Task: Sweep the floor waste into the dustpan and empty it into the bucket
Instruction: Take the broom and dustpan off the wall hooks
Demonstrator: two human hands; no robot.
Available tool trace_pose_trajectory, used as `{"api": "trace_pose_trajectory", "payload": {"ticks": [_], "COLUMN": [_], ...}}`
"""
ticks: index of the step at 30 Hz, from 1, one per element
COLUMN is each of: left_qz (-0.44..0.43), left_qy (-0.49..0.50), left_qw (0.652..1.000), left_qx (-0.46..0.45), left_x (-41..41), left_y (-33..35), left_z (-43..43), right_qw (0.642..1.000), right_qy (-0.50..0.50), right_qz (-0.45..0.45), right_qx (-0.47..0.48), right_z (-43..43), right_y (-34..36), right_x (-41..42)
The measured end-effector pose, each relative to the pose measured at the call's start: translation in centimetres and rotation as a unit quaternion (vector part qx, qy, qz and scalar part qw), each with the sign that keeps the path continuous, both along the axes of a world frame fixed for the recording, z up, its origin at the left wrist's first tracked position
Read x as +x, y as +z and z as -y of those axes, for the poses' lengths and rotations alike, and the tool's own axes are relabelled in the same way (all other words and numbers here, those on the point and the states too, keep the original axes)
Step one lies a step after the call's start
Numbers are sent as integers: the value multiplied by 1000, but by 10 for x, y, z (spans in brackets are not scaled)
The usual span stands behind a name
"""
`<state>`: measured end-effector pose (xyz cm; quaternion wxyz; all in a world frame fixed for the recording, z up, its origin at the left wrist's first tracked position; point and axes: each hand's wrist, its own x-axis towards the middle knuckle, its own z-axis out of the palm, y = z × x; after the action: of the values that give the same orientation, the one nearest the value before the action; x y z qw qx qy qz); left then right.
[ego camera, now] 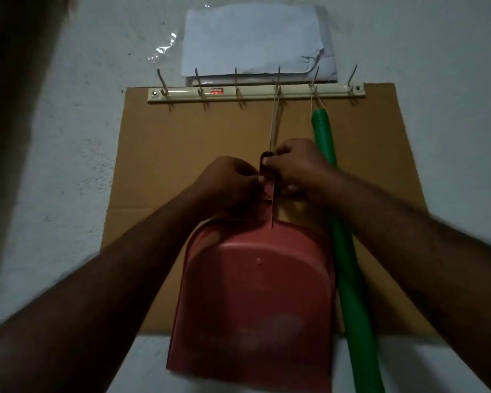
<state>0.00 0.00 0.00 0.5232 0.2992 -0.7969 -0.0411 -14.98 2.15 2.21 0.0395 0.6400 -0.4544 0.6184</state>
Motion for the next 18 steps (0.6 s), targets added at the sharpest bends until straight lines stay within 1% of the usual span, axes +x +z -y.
{"api": "trace_pose_trajectory", "payload": {"ticks": [3,5,7,9,14,18], "left_qz": [-12,-17,-17,-10,-38,-27], "left_qy": [-25,-25,-15,3,43,79], "left_qw": [999,999,999,1000,998,996], "left_qx": [34,33,29,23,-8,-43], "left_x": [-1,0,-1,-4,-15,-23], "left_y": [8,13,15,15,21,29], "left_z": [-3,-5,-7,-7,-7,-7], "right_qw": [998,994,993,995,992,989], "right_qy": [43,72,75,69,102,114], "right_qz": [4,0,-10,-13,59,85], "right_qx": [45,81,91,76,46,30], "right_z": [-9,-16,-21,-25,-24,-22], "right_y": [22,35,46,57,80,93], "right_x": [-2,-3,-4,-5,-7,-6]}}
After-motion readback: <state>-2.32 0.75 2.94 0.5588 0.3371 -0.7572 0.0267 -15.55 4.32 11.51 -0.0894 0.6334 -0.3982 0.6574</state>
